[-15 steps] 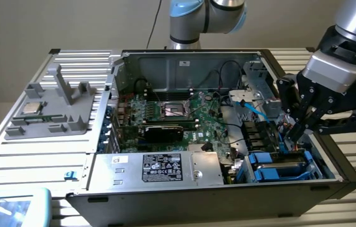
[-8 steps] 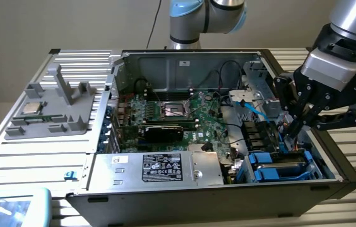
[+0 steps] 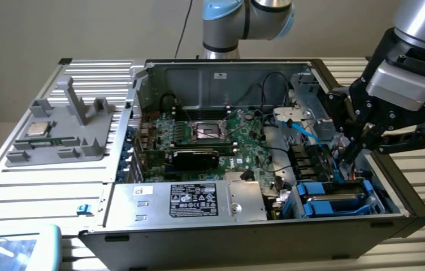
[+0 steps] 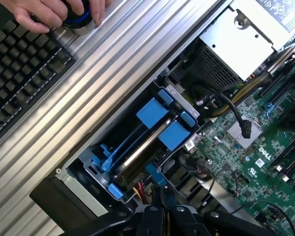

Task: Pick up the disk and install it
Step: 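Insert the second disk wire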

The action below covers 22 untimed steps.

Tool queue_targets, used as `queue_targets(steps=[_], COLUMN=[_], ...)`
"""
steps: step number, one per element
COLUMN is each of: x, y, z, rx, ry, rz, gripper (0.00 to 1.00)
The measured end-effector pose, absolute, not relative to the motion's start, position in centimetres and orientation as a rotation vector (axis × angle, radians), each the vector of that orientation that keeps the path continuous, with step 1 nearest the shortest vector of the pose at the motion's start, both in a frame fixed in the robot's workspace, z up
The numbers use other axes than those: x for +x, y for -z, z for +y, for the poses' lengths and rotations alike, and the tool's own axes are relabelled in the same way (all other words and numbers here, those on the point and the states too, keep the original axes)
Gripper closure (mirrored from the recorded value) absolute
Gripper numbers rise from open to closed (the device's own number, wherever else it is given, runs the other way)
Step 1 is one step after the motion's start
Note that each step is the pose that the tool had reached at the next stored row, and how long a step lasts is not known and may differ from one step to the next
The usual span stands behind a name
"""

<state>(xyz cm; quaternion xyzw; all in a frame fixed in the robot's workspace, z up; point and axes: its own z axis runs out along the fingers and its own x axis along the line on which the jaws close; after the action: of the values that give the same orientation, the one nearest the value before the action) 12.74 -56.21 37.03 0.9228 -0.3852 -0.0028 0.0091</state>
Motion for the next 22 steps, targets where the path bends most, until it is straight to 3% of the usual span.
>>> queue_targets(steps=[22], x=[12.74], y=[-37.03], z=[-56.22], rx=[3.078], ry=[0.02], rz=[-0.63], gripper=[0.89])
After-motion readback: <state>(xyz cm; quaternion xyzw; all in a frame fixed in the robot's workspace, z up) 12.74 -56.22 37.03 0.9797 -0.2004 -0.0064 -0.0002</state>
